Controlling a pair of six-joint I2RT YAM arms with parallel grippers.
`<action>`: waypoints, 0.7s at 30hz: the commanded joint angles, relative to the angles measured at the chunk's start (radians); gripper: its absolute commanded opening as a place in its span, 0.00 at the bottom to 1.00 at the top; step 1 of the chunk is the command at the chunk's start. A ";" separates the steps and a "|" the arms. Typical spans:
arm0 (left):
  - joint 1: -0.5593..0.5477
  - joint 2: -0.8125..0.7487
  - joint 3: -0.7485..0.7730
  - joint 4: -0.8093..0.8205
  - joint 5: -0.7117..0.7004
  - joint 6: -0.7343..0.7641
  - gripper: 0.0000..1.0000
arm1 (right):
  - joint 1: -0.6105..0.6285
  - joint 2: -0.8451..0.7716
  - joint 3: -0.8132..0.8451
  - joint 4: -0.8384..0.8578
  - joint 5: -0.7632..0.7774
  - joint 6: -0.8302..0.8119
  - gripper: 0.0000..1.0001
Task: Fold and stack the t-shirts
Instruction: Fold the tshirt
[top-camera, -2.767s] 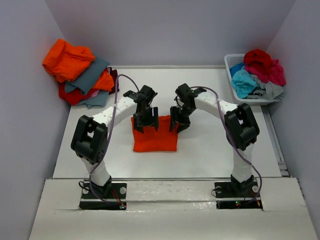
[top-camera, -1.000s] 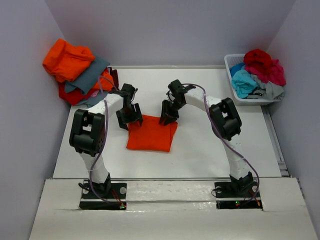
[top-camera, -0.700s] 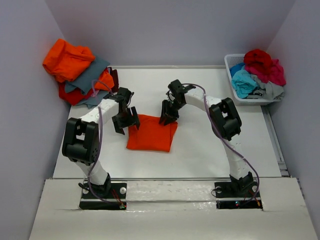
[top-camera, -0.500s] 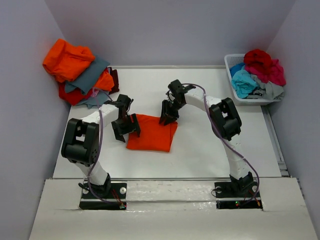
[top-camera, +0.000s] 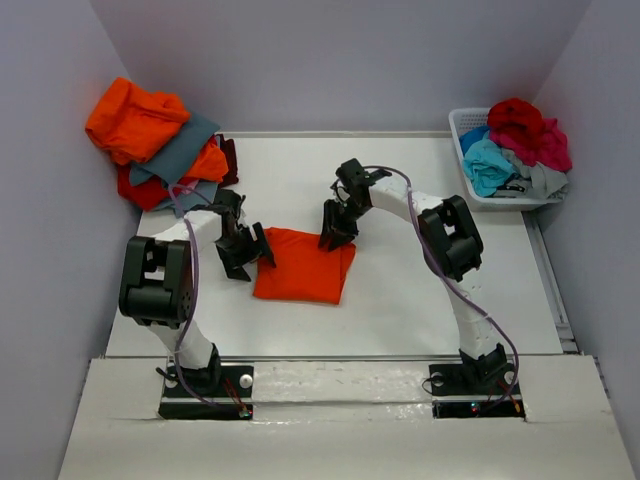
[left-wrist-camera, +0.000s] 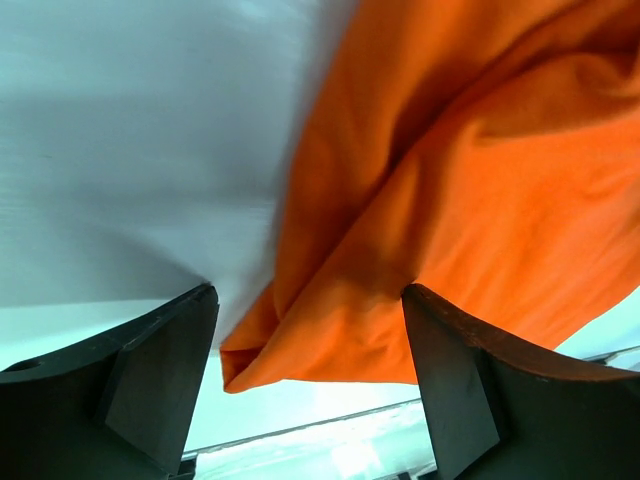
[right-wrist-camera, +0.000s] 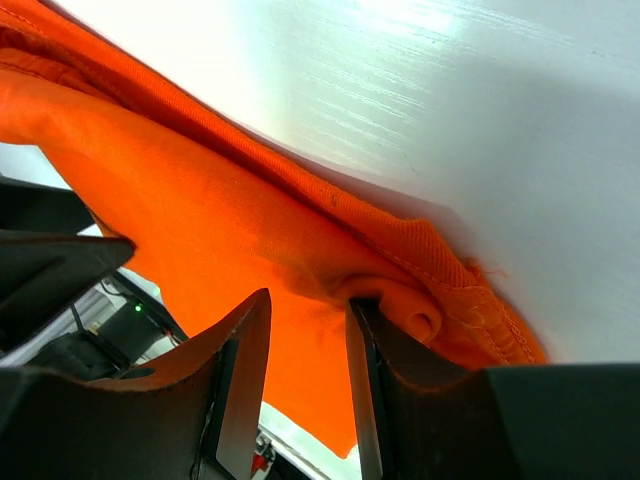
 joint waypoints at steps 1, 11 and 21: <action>0.048 0.038 0.041 -0.016 0.008 0.046 0.88 | -0.006 -0.005 0.055 -0.042 0.025 -0.041 0.42; 0.114 0.113 0.094 -0.009 0.047 0.055 0.88 | -0.015 0.005 0.079 -0.062 0.017 -0.049 0.42; 0.137 0.195 0.036 0.099 0.253 0.065 0.88 | -0.015 -0.041 0.098 -0.094 -0.015 -0.081 0.43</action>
